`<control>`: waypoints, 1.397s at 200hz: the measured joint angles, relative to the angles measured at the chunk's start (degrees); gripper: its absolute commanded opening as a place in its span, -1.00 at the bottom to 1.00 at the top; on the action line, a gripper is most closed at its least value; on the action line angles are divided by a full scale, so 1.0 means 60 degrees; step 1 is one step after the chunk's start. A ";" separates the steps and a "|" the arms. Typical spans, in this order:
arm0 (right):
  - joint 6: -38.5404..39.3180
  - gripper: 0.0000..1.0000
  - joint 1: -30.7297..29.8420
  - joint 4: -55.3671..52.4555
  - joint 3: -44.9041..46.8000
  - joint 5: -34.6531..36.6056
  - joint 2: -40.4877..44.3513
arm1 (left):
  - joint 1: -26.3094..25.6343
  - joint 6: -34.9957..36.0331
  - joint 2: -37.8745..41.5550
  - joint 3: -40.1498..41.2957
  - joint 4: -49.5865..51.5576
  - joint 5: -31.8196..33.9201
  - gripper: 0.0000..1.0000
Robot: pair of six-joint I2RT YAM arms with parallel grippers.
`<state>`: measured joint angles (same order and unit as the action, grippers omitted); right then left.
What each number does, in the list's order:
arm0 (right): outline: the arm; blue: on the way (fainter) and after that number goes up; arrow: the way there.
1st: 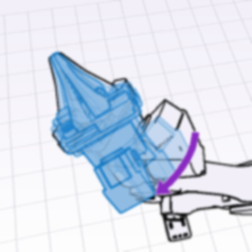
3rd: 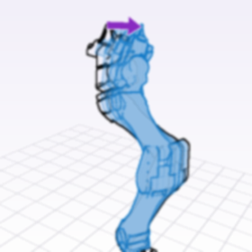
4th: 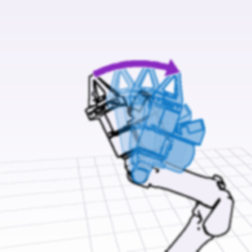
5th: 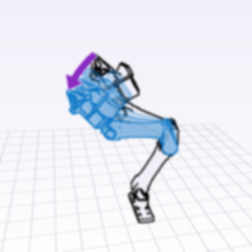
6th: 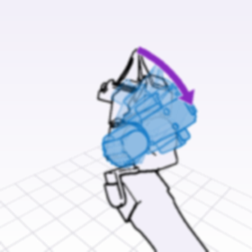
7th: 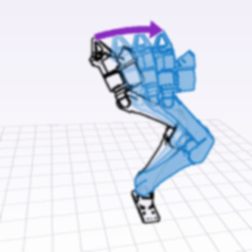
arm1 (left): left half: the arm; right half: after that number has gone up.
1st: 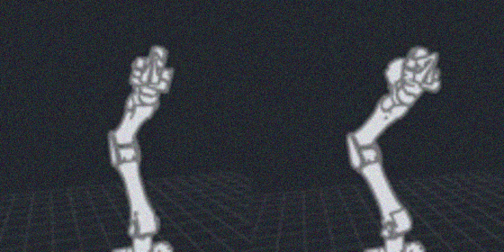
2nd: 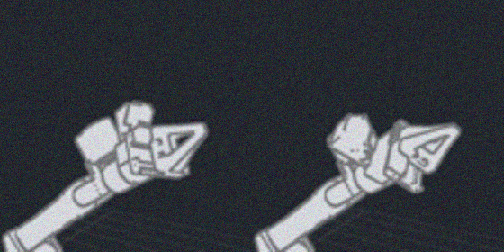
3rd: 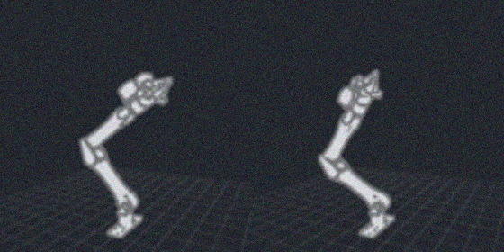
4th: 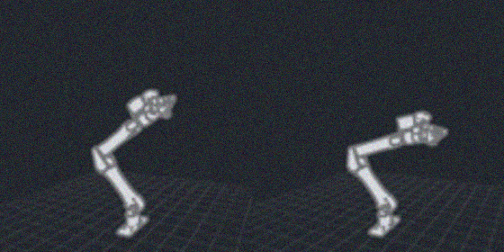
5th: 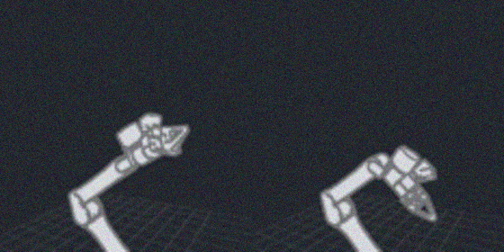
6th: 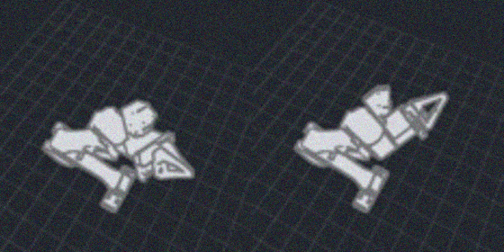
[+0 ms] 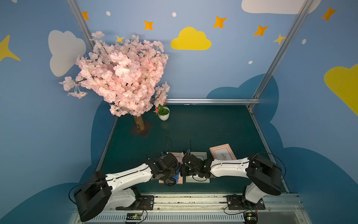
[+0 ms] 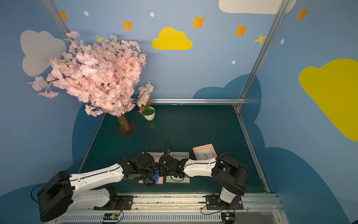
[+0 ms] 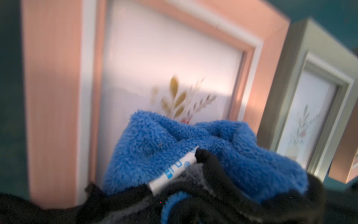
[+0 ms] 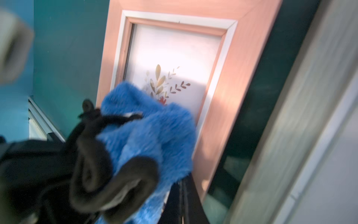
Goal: Wipe the picture frame with a cloth
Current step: Wipe the dirt from the picture frame.
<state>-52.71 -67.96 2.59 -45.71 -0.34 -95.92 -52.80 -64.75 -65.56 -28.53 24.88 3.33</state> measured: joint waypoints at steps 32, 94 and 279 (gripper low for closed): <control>0.0000 -1.00 0.0004 0.0029 0.0011 -0.0011 -0.0036 | -0.0295 -0.0477 0.1333 0.0419 0.0594 -0.0018 -0.95; -0.0007 -1.00 0.0036 0.0091 0.0058 -0.0073 -0.0025 | -0.0331 -0.0572 0.0878 0.0087 0.1064 0.0124 -0.95; 0.0015 -1.00 0.0040 -0.0080 0.0036 0.0000 0.0073 | 0.2430 0.1643 -0.2878 -0.1851 -0.0933 -0.0426 -0.95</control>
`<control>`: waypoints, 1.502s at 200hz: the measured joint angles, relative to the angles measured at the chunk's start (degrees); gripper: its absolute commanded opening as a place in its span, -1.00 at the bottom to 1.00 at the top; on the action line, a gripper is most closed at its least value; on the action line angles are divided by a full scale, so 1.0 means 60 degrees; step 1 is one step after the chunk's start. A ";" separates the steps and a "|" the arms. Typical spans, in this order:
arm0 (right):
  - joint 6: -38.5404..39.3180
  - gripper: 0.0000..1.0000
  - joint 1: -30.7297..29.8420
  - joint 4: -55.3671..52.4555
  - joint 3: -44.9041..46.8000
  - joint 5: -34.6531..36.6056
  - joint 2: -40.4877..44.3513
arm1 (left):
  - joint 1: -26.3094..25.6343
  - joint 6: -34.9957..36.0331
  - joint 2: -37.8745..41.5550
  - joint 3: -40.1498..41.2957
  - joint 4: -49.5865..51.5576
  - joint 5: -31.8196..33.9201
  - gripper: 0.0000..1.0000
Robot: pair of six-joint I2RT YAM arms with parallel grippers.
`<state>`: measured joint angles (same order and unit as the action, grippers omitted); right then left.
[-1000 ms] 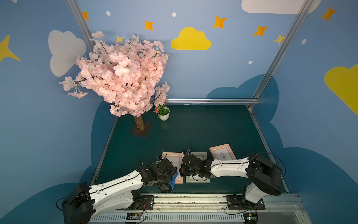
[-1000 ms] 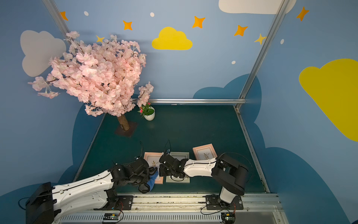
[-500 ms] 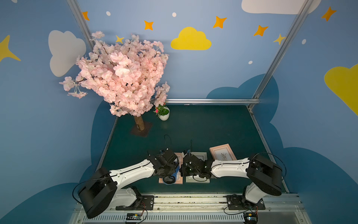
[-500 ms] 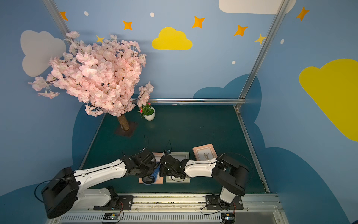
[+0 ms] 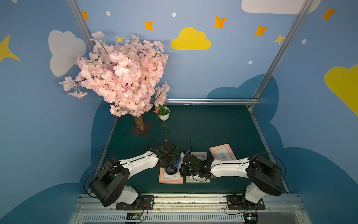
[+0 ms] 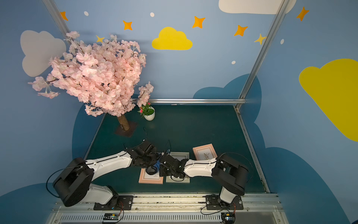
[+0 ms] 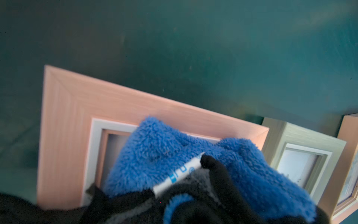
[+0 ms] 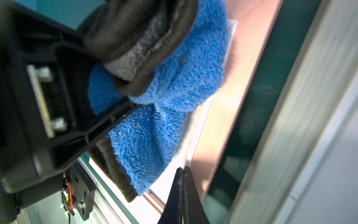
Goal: Wipe the picture frame with a cloth
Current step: Wipe the dirt from the picture frame.
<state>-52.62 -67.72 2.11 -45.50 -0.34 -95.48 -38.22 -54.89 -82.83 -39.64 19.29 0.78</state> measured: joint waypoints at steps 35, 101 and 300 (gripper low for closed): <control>0.0011 -1.00 0.0000 -0.0149 -0.0098 0.0029 -0.0033 | 0.0036 -0.0033 0.0350 0.0415 -0.0335 -0.0106 -0.94; 0.0095 -1.00 0.0000 -0.0404 -0.0302 0.0080 -0.0098 | -0.0914 -0.1078 0.2943 0.1978 0.0750 0.0393 -0.95; 0.0135 -1.00 0.0004 -0.0419 -0.0321 0.0069 -0.0117 | 0.0350 -0.0783 0.1421 0.0885 0.1042 -0.0018 -0.93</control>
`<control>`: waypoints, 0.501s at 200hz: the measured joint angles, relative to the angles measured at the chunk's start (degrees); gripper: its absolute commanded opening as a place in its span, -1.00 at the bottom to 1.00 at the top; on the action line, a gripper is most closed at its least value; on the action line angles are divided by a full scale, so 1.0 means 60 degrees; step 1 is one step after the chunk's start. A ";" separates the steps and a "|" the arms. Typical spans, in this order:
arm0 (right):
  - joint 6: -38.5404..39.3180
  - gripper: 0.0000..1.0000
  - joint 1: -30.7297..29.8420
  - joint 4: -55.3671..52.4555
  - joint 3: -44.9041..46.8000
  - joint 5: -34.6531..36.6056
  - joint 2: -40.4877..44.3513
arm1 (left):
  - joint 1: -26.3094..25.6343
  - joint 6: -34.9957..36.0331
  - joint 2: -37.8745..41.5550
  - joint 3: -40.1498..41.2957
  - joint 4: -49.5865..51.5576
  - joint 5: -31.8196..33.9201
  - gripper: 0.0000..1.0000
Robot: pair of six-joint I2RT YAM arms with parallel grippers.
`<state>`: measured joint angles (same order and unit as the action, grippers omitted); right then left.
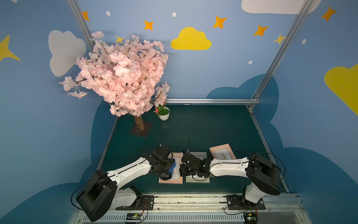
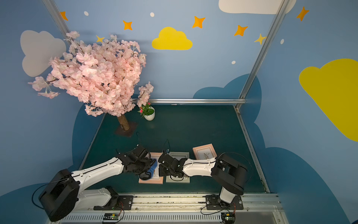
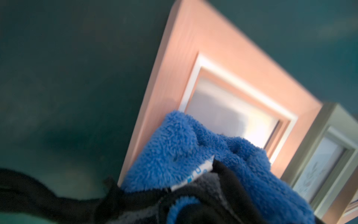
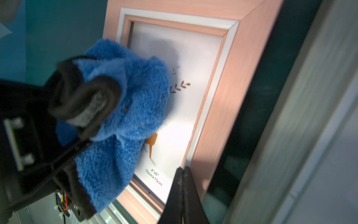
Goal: Wipe the picture frame with a cloth
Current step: Wipe the dirt from the picture frame.
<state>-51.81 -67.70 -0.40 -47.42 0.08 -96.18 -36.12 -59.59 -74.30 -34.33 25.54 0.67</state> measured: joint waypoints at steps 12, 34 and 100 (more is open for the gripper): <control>0.0018 -1.00 0.0000 0.0004 0.0000 -0.0007 0.0000 | 0.0197 0.0189 -0.0353 -0.0262 -0.0106 -0.0011 -0.93; 0.0040 -1.00 0.0000 0.0029 0.0000 -0.0036 -0.0004 | 0.0470 0.0452 -0.0954 -0.0714 -0.0208 -0.0029 -0.93; 0.0036 -1.00 0.0004 0.0040 0.0000 -0.0076 -0.0011 | 0.0637 0.0619 -0.0692 -0.0433 -0.0459 -0.0259 -0.93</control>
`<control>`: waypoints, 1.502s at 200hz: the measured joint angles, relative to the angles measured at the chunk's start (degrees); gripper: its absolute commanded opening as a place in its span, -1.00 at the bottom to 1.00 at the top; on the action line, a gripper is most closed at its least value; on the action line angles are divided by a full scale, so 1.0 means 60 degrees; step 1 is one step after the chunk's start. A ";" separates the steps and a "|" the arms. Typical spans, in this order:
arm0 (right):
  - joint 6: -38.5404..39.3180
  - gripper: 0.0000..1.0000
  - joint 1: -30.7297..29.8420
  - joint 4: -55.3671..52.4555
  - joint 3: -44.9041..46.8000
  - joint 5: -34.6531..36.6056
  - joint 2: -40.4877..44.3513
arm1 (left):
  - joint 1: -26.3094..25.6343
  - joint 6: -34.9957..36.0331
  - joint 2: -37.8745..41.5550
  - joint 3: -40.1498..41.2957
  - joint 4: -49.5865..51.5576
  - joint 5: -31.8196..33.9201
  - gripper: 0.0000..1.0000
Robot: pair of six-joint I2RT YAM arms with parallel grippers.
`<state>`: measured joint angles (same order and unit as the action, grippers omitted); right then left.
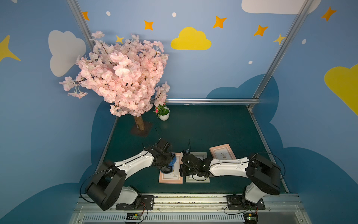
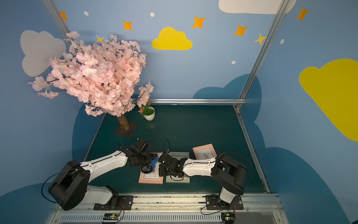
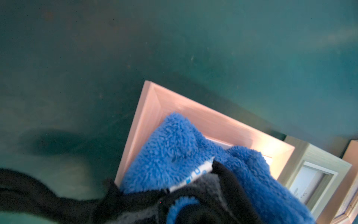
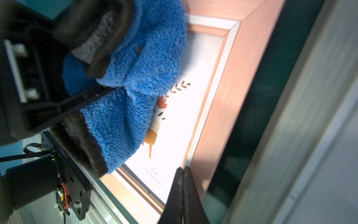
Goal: Wipe the picture frame with a cloth
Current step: Wipe the dirt from the picture frame.
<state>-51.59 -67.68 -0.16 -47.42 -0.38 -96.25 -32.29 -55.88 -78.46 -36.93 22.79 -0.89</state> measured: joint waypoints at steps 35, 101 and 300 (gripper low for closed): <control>0.0000 -1.00 0.0000 0.0004 0.0000 -0.0029 0.0000 | -0.0393 -0.0244 0.1282 0.0852 0.0138 0.0025 -0.93; 0.0000 -1.00 0.0015 0.0022 0.0000 -0.0102 -0.0073 | -0.1723 -0.1523 0.4433 0.2102 0.1825 -0.0109 -0.93; 0.0004 -1.00 0.0058 0.0331 -0.0025 -0.0211 -0.0215 | -0.0404 -0.0204 -0.0357 -0.0627 0.1351 -0.0171 -0.93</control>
<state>-51.57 -67.33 1.83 -47.57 -1.65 -97.54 -34.72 -57.10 -80.60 -40.69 30.89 -1.91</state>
